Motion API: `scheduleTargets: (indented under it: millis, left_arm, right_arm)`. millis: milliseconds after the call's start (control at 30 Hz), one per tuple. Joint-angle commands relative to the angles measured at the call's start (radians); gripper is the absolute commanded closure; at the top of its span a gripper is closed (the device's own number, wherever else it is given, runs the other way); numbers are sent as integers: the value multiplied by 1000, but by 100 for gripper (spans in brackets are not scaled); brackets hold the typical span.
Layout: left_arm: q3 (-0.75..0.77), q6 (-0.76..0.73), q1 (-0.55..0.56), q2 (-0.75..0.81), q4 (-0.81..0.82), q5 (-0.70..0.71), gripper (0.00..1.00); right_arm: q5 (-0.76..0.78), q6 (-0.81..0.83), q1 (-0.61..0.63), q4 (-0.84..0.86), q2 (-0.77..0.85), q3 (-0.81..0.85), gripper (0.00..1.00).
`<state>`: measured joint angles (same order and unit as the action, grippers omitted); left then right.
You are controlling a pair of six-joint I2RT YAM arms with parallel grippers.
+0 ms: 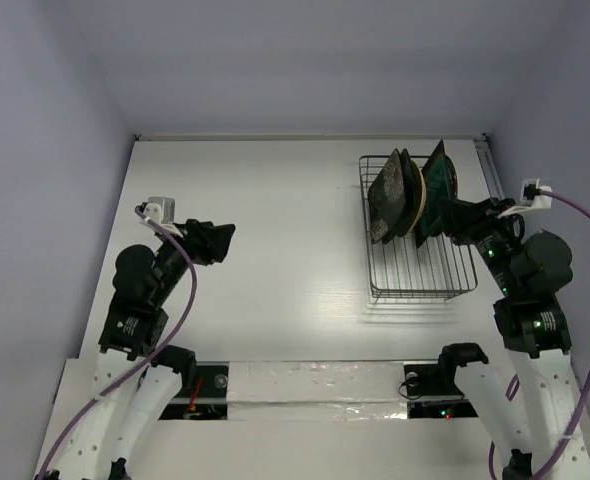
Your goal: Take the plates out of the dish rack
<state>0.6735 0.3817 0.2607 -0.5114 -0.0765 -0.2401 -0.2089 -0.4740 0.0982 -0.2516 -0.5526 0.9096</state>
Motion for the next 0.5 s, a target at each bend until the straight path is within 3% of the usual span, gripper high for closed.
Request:
scheduleTargets:
  millis: [0,67,167,233,333,400,467]
  left_arm:
    - [17,-18,3,31,34,28,43]
    - [6,-20,-6,47,43,30,43]
    - [0,-12,-17,59,50,28,46]
    - [-3,-7,-26,60,53,24,53]
    - [-6,-7,-26,59,61,13,76]
    - [0,-4,-35,45,43,34,98]
    - [12,-10,-35,27,11,68,100]
  right_arm:
    - [-115,8,-6,68,-21,63,76]
    - [-132,11,-6,55,-49,81,92]
    - [-130,31,27,31,-105,109,100]
    - [-66,49,64,5,-147,130,100]
    - [135,100,200,-78,-257,216,100]
    - [331,138,302,-159,-364,276,100]
    - [410,167,317,-187,-430,348,100]
